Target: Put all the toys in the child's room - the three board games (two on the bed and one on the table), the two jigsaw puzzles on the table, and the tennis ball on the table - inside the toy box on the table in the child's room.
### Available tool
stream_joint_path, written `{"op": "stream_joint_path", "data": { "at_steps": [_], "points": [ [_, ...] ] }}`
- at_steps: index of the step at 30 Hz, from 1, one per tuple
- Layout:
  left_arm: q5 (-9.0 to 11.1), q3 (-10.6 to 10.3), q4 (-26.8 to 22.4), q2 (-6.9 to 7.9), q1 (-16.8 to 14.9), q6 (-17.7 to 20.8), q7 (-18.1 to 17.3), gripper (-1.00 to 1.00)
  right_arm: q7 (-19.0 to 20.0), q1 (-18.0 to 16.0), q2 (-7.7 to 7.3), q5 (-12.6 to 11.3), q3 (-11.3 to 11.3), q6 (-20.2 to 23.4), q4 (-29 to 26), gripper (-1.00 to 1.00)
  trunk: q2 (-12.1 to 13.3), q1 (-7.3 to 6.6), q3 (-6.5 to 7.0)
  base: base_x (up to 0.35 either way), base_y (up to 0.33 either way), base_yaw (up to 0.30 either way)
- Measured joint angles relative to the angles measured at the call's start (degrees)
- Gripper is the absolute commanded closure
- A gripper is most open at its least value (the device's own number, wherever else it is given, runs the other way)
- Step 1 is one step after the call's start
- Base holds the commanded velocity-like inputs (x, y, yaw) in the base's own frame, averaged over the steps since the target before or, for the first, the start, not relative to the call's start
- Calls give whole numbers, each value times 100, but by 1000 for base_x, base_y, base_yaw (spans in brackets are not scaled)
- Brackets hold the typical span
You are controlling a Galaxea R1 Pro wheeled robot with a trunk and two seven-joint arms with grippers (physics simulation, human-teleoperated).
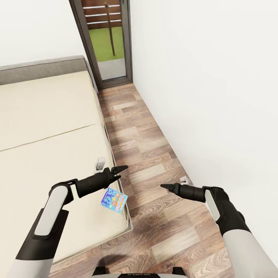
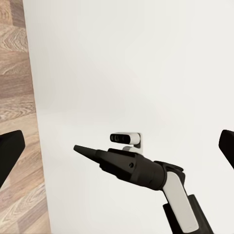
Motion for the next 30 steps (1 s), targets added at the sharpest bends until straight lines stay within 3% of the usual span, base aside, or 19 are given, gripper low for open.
{"op": "stream_joint_path", "data": {
  "at_steps": [14,21,24,26,30],
  "points": [
    [149,8,-21,26,5,13,128,-100,21,1,29,-1,18,4,150,-100,-562,308,-238,0,0,0],
    [186,14,-32,27,5,17,131,-100,22,3,114,5,25,6,201,-100,-843,461,-351,0,0,0],
    [294,42,-39,34,4,27,130,-100,10,3,170,19,26,6,212,-100,-963,527,-389,0,0,0],
    [511,108,-57,60,3,51,135,-100,-3,4,231,42,27,6,221,-100,-1043,571,-412,0,0,0],
    [743,170,-73,125,8,88,145,-100,-10,4,297,76,26,5,226,-100,-1204,659,-455,0,0,0]
  ]
}}
